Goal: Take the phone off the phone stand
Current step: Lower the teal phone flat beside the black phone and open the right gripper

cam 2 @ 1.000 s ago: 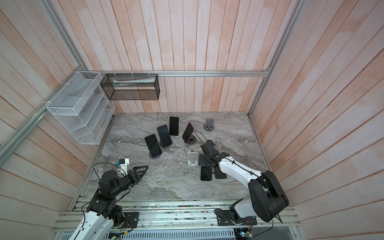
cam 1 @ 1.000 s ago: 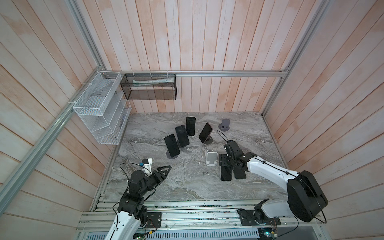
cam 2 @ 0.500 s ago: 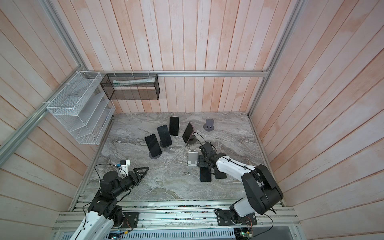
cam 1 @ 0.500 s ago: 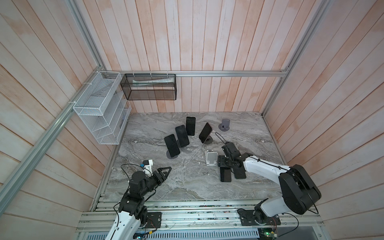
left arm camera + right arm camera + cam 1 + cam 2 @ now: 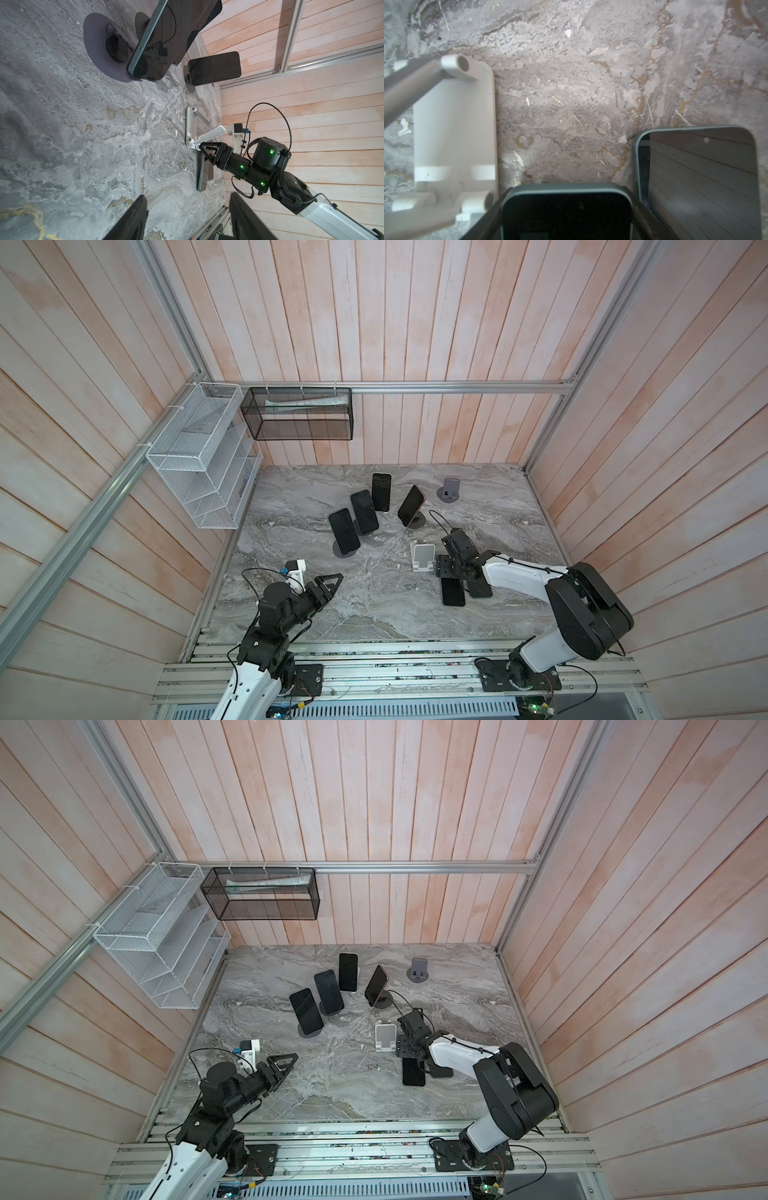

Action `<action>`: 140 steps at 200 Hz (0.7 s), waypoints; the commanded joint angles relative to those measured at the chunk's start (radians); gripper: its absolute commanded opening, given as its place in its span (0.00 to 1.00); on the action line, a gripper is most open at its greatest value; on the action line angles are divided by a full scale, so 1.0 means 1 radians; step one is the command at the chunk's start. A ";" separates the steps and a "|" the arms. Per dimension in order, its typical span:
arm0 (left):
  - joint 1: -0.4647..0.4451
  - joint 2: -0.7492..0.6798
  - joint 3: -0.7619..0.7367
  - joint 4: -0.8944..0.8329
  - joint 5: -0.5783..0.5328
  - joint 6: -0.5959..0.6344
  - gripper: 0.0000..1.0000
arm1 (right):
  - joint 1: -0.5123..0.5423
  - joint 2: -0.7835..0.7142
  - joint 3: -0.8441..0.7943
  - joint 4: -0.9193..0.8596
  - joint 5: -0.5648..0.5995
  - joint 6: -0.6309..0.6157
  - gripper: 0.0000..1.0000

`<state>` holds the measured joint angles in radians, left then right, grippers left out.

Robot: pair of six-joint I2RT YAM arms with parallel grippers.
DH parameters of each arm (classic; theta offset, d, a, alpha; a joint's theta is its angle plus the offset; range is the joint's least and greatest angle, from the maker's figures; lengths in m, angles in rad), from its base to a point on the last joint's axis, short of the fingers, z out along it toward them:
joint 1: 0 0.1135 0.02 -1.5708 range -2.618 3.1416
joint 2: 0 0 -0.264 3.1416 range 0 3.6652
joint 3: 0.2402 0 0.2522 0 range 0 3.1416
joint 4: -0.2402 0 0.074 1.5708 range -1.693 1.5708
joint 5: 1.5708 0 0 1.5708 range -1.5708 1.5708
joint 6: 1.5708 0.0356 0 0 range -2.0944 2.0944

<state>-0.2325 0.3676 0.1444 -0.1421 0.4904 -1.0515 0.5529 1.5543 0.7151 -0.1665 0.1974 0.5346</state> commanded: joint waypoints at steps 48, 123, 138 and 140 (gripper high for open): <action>-0.007 -0.031 0.016 -0.058 -0.009 0.020 0.65 | 0.015 0.118 -0.008 0.012 0.013 0.030 0.74; -0.007 -0.030 0.001 -0.063 -0.009 0.022 0.65 | 0.038 0.172 -0.017 0.033 -0.034 0.008 0.79; -0.007 -0.022 -0.002 -0.054 -0.006 0.025 0.65 | 0.038 0.175 -0.011 0.022 -0.034 0.011 0.79; -0.007 -0.020 -0.002 -0.054 -0.008 0.026 0.65 | 0.037 0.176 -0.011 0.021 -0.035 0.012 0.79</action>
<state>-0.2325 0.3408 0.1444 -0.2169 0.4900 -1.0401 0.5804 1.6516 0.7418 -0.0288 0.2955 0.5220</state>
